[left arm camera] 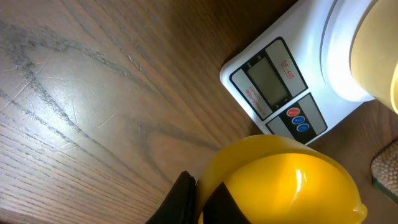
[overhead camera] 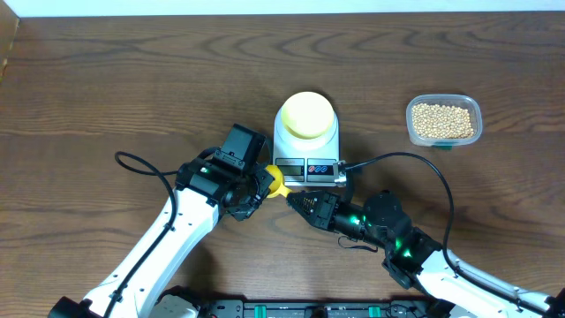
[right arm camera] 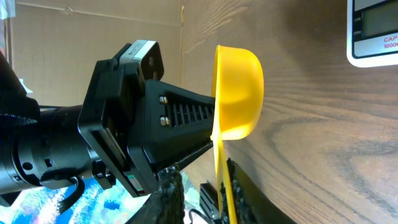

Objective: Scoop item into bowl and weigh 50g on scale

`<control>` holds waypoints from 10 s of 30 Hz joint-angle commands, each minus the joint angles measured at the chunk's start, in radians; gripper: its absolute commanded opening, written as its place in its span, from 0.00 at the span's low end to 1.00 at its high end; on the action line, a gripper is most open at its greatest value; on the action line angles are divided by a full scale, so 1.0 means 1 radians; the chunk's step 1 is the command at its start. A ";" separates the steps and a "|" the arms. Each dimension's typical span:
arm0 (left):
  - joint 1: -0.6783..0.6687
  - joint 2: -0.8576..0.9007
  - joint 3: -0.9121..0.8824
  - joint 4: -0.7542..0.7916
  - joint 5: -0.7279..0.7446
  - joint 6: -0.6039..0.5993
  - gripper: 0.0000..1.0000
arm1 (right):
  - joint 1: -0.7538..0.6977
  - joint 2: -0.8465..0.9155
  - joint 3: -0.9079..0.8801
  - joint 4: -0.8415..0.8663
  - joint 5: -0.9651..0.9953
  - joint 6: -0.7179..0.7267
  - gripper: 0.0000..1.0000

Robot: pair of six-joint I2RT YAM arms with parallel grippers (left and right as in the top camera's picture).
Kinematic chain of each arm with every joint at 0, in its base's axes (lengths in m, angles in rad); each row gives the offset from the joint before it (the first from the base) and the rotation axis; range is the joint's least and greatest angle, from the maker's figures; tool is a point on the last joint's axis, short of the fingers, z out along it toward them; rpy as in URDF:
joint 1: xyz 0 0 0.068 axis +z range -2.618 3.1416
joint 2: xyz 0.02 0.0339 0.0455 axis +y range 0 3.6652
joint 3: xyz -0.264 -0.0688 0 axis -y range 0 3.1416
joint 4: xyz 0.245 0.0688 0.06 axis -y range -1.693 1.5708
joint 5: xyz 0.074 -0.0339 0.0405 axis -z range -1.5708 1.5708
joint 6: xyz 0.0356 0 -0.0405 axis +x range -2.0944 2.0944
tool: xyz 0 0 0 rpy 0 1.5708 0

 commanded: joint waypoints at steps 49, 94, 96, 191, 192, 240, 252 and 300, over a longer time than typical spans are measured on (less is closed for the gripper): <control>-0.019 0.000 0.007 -0.002 0.002 -0.002 0.40 | 0.010 0.001 0.011 -0.006 0.057 -0.126 0.01; 0.110 -0.091 0.007 -0.107 -0.095 0.161 0.69 | -0.533 -0.510 0.011 -0.635 -0.480 -0.564 0.01; 0.110 -0.091 0.007 -0.109 -0.095 0.161 0.69 | -0.572 -0.582 0.011 -0.634 -0.543 -0.564 0.01; -0.190 0.473 0.007 0.678 -0.119 0.402 0.07 | -1.108 -0.293 0.459 -0.906 -0.375 -1.091 0.01; -0.190 0.474 0.007 0.678 -0.119 0.402 0.07 | -1.108 -0.293 0.459 -0.906 -0.375 -1.091 0.01; -0.223 0.474 -0.020 0.662 -0.120 0.351 0.07 | -1.108 -0.293 0.459 -0.907 -0.376 -1.091 0.01; -0.163 0.321 0.003 0.533 -0.129 0.462 0.07 | -1.108 -0.293 0.459 -0.907 -0.372 -1.091 0.01; -0.208 0.341 0.003 0.644 -0.127 0.558 0.07 | -1.064 -0.156 0.458 -1.113 -0.282 -1.212 0.01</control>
